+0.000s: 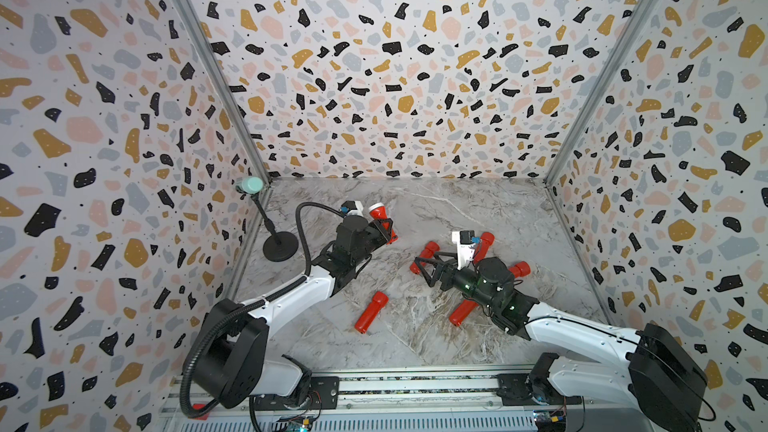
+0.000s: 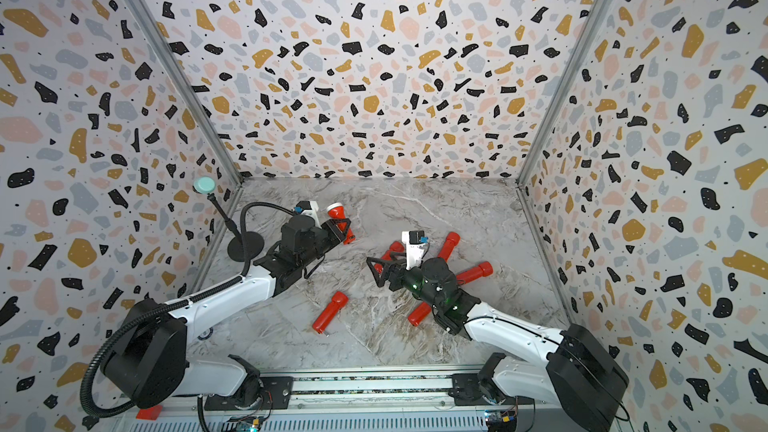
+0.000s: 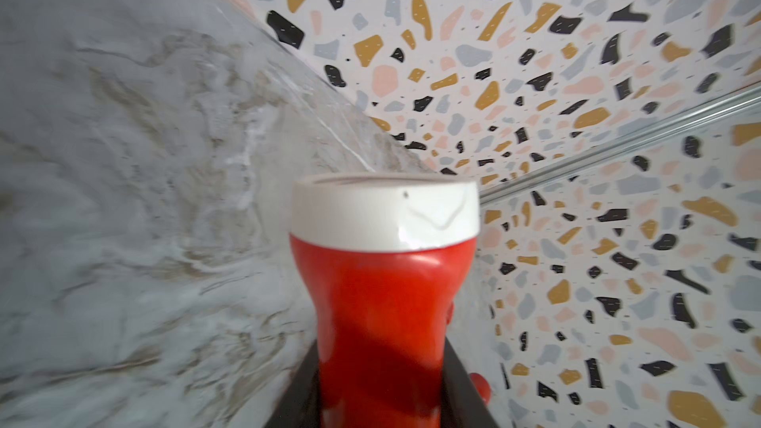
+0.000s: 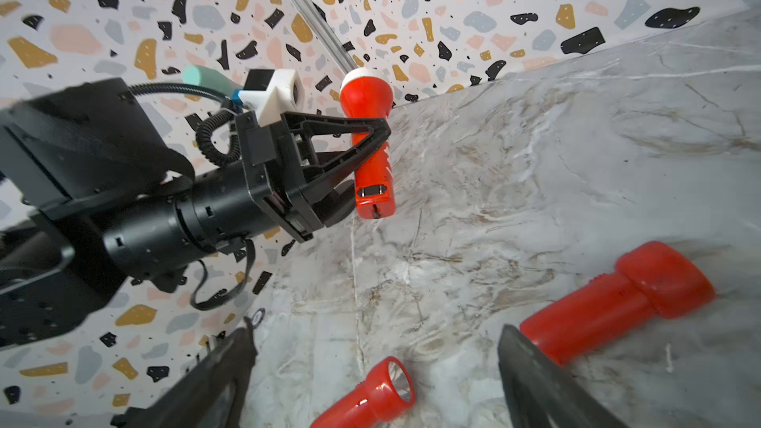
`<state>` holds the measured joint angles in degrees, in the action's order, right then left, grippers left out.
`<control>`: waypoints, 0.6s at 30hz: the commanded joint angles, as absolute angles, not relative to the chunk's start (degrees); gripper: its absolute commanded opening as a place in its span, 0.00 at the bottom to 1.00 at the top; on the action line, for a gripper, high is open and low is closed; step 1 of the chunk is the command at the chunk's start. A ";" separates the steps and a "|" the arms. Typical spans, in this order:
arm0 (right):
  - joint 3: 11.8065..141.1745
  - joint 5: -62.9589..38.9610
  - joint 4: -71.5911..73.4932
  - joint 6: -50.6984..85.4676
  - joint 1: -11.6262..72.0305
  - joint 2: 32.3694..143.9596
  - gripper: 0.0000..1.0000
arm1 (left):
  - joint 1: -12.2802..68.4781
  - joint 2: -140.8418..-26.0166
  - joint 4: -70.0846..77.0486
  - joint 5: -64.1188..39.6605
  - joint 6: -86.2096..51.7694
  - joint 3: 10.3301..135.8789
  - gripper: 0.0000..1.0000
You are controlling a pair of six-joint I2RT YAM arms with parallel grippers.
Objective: Close the plug at the bottom of the flashlight
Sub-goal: Place the flashlight at the center of the board.
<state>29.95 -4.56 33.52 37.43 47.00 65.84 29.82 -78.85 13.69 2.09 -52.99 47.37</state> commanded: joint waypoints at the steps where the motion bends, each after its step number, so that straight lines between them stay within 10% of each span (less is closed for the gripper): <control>1: 34.44 -4.49 25.62 30.38 47.19 65.81 1.00 | 29.19 -76.73 3.90 10.27 -44.14 50.71 0.00; 18: 37.87 6.20 19.13 16.83 51.77 69.83 0.99 | 26.57 -86.50 -12.39 28.61 -29.22 61.41 0.00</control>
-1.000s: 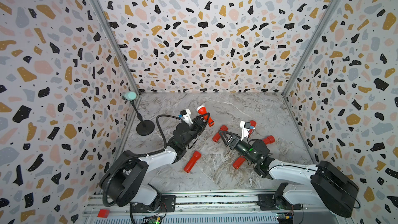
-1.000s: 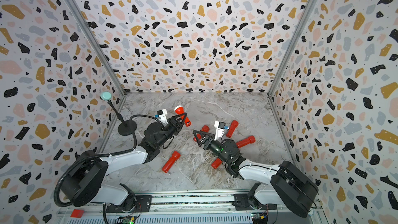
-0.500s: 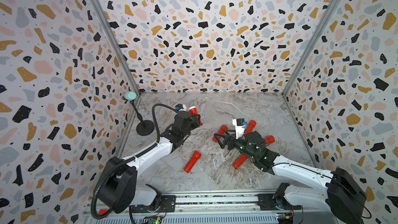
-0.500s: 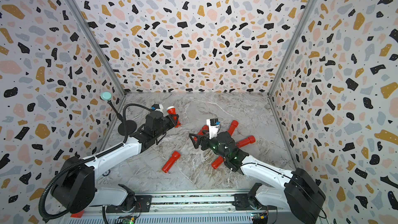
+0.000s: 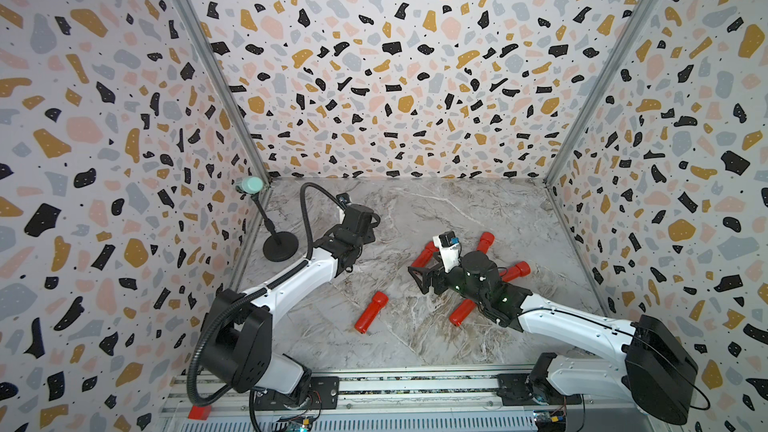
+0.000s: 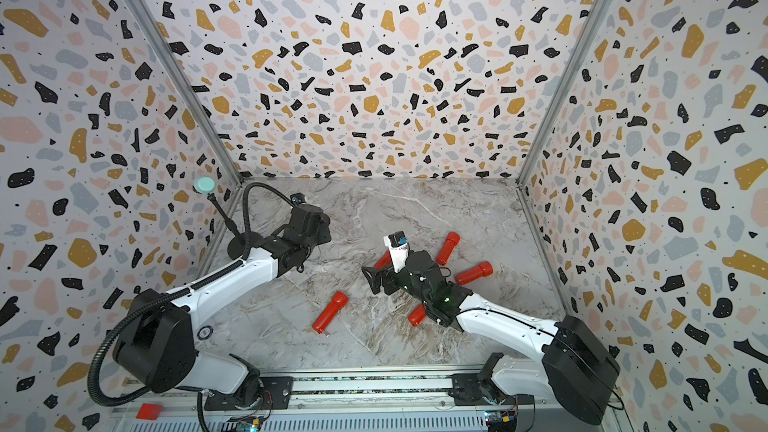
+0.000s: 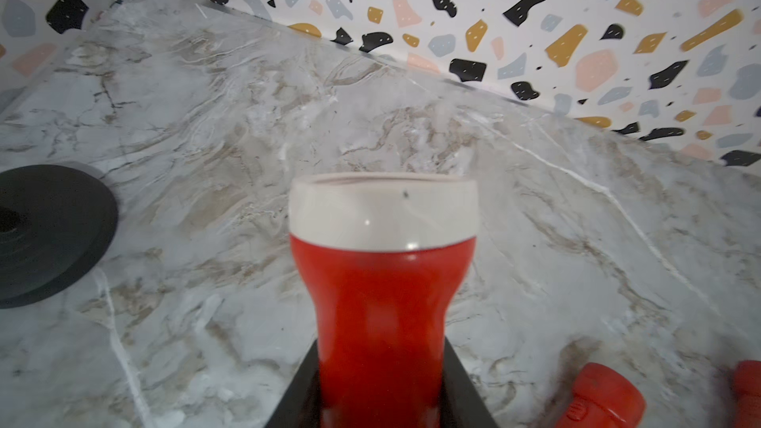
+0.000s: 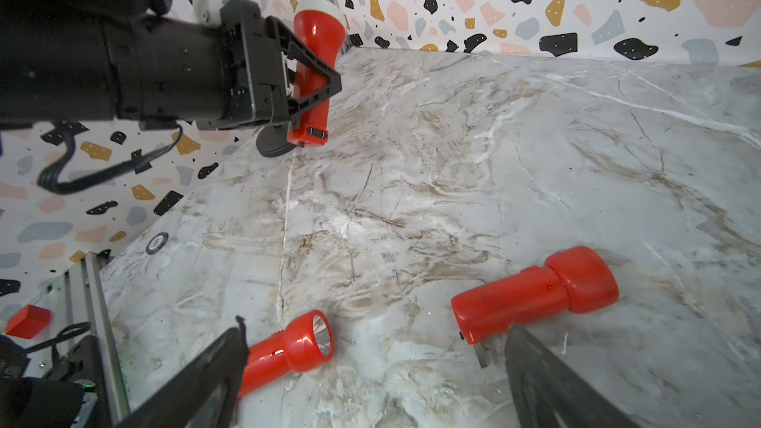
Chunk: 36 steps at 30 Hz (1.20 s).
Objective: Close the plug at the bottom of the flashlight
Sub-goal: Place the flashlight at the center of the board.
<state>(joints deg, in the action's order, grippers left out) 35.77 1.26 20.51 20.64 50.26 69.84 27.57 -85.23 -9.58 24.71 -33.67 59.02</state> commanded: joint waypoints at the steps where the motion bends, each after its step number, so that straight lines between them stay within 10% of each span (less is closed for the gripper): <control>1: 37.52 7.41 19.38 16.34 52.34 69.87 0.99 | 26.14 -87.13 -12.76 28.50 -28.50 61.80 0.00; 36: 32.70 10.83 24.98 12.55 59.92 73.07 0.99 | 18.88 -111.18 -16.61 24.90 -12.06 73.96 0.00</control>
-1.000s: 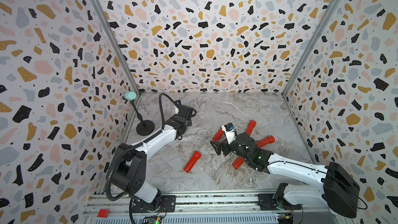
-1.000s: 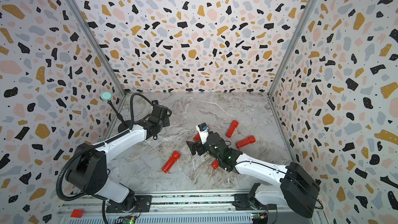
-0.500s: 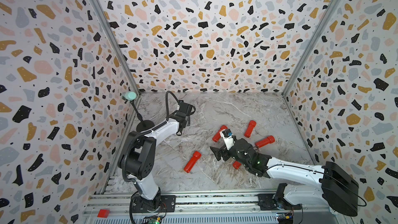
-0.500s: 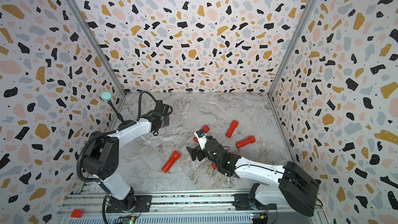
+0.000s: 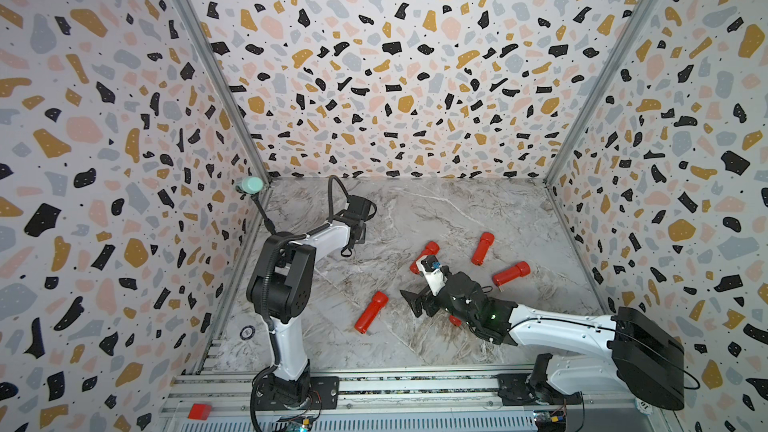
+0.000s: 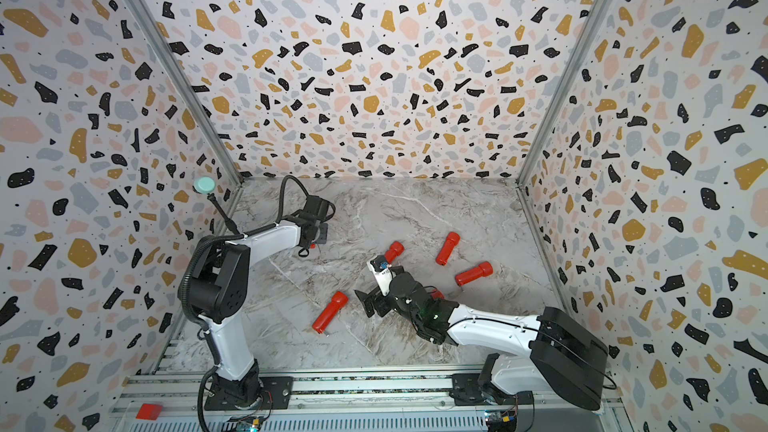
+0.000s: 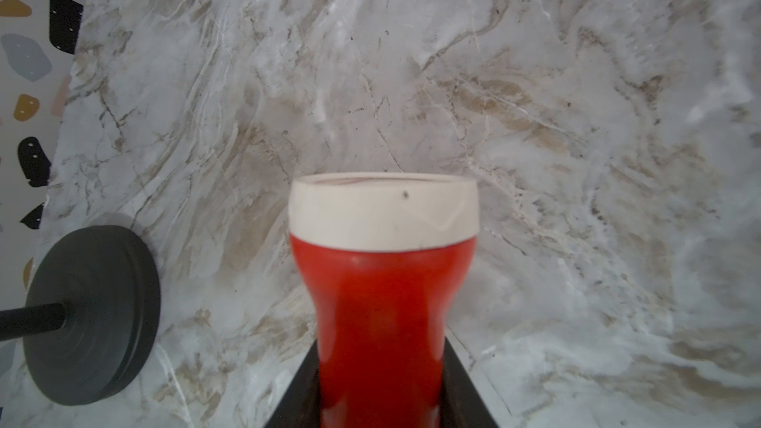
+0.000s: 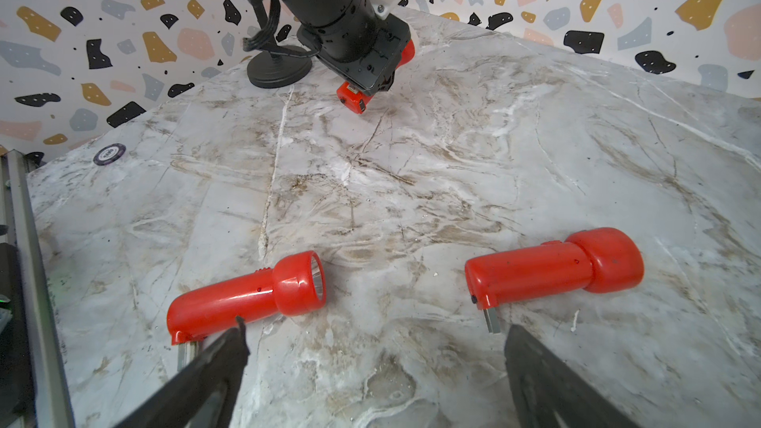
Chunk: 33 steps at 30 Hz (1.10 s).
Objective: Close the plug at the bottom of the flashlight
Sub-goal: Place the flashlight at the center of the board.
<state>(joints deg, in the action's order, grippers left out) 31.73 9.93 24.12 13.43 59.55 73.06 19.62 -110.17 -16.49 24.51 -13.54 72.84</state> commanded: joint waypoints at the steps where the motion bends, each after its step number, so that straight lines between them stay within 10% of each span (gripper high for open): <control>1: 32.79 10.93 25.00 12.57 59.93 73.25 0.99 | 18.59 -111.70 -16.59 24.58 -11.90 74.08 0.00; 33: 33.88 10.90 24.61 12.21 60.74 75.84 0.99 | 16.38 -118.20 -18.42 17.78 -10.85 76.56 0.00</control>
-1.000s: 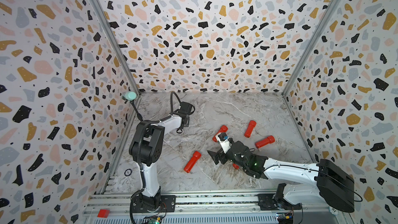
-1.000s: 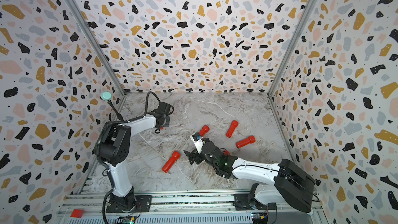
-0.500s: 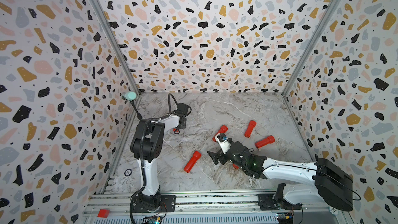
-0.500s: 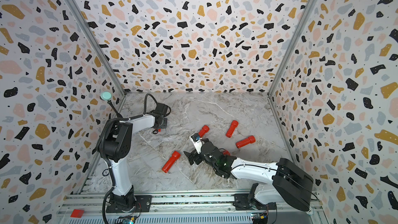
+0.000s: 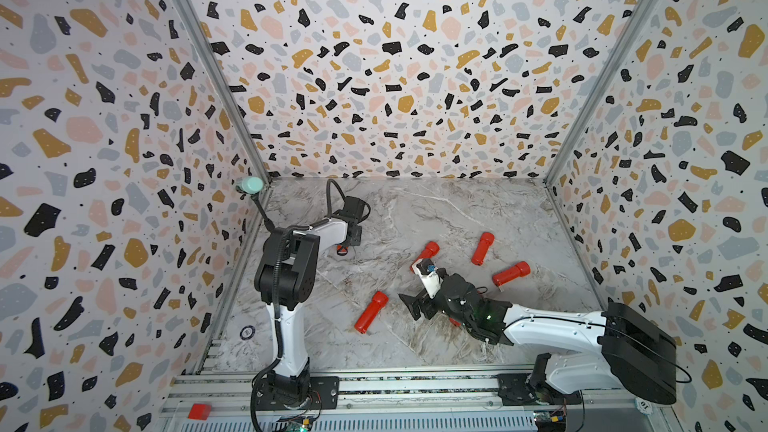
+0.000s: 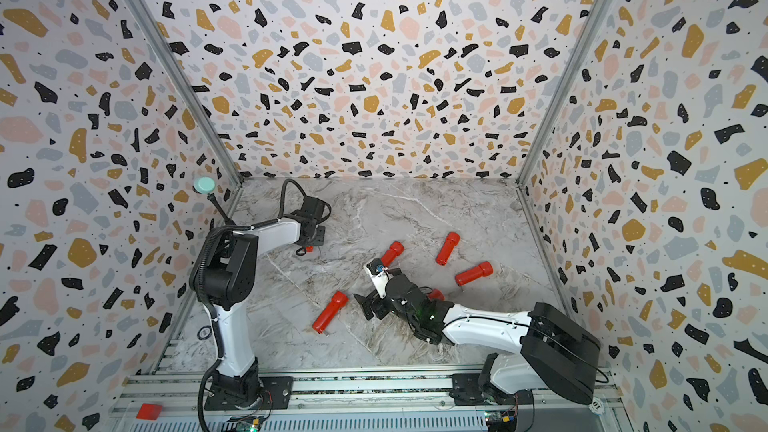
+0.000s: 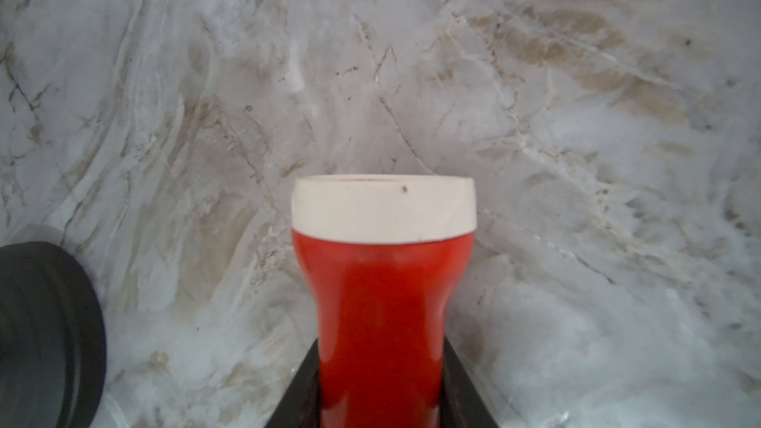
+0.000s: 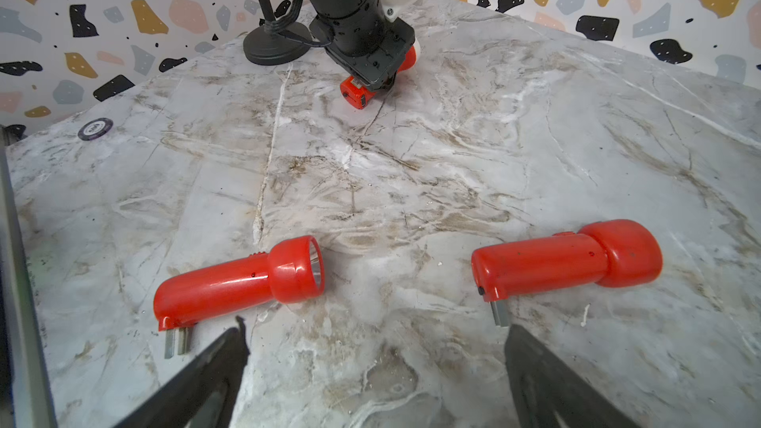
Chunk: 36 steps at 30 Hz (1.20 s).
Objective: Close the plug at the bottom of the flashlight
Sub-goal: Place the flashlight at the center of the board.
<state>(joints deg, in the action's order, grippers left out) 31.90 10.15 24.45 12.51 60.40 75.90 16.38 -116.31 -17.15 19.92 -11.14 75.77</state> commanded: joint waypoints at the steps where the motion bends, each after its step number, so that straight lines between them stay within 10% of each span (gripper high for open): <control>1: 33.93 10.90 24.59 12.13 60.78 75.87 0.99 | 16.43 -118.29 -18.49 17.62 -10.74 76.58 0.00; 36: 34.98 12.10 23.10 12.55 61.22 76.89 0.99 | 16.50 -118.61 -22.30 20.07 -11.60 79.39 0.36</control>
<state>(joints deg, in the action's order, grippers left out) 32.95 11.22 23.99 12.53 60.86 77.01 16.40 -117.78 -20.10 19.42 -11.20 78.61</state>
